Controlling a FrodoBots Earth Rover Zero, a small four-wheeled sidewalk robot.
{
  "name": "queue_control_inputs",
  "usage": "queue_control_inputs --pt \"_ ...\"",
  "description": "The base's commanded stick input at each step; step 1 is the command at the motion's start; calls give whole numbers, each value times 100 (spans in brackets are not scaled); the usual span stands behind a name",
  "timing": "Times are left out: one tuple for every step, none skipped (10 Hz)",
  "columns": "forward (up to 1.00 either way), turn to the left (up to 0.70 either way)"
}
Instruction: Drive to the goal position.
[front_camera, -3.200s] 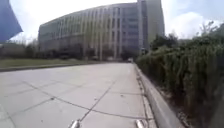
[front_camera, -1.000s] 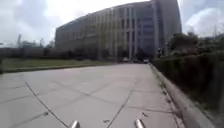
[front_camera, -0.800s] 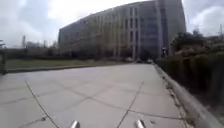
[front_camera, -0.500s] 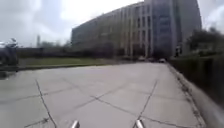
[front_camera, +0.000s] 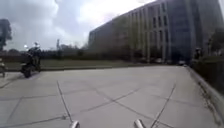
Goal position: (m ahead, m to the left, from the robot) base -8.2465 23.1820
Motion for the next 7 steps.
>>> queue_control_inputs --pt "0 45" --pt "0 45" --pt "0 45" --pt "0 45" --pt "0 45" --pt "0 45" --pt "52 32"
